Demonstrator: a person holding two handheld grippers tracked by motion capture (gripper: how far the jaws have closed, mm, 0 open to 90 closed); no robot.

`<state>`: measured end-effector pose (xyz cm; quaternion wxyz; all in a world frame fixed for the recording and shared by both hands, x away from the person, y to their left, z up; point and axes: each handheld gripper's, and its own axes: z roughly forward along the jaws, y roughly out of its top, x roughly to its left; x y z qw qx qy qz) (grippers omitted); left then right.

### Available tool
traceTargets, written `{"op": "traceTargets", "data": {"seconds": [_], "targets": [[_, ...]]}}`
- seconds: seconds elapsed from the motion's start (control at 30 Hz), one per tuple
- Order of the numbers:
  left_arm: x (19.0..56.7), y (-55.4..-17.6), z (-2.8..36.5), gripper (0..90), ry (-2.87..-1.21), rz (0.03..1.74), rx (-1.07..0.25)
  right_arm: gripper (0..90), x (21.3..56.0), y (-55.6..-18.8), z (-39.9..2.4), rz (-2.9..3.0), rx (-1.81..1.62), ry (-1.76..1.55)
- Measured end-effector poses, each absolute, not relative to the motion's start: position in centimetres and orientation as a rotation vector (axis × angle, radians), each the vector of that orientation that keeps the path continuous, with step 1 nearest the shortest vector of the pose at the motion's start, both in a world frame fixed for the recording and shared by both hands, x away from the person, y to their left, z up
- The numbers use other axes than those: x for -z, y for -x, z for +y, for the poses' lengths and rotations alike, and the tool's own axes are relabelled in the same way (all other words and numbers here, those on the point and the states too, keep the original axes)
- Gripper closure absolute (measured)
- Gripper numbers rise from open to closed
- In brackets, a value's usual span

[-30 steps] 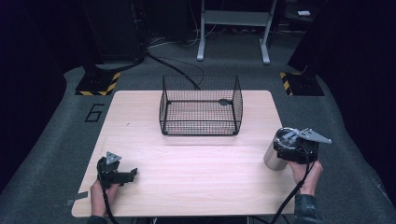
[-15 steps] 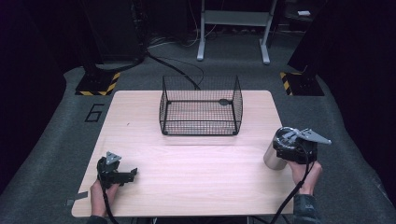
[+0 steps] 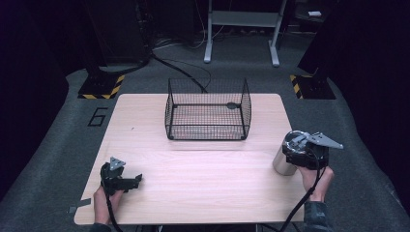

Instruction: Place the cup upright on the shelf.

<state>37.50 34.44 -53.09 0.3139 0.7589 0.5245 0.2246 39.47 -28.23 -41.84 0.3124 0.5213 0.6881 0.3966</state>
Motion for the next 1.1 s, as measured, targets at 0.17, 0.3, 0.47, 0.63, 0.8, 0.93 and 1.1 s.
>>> {"op": "traceTargets", "data": {"seconds": [0.17,0.3,0.47,0.63,0.8,0.93,1.1], "targets": [[53.1,-37.5,34.4,0.4,-2.0,1.382,-0.592,3.6,41.0,-39.3,-27.6,1.827,-1.052,-1.354],[53.1,-37.5,34.4,0.5,-2.005,1.384,-0.591,3.6,40.6,-39.3,-27.3,1.836,-1.061,-1.332],[53.1,-37.5,34.4,0.5,-2.005,1.385,-0.591,3.6,40.0,-39.3,-26.6,1.84,-1.067,-1.316],[53.1,-37.5,34.4,0.5,-2.004,1.385,-0.59,3.6,39.7,-39.3,-26.2,1.85,-1.08,-1.303],[53.1,-37.5,34.4,0.5,-2.004,1.383,-0.588,3.6,39.3,-39.3,-25.3,1.87,-1.089,-1.277],[53.1,-37.5,34.5,0.4,-2.006,1.382,-0.588,3.6,39.0,-39.3,-24.9,1.881,-1.095,-1.258],[53.1,-37.6,34.4,0.3,-1.99,1.384,-0.594,3.6,38.6,-39.4,-24.0,1.9,-1.108,-1.237]]}}
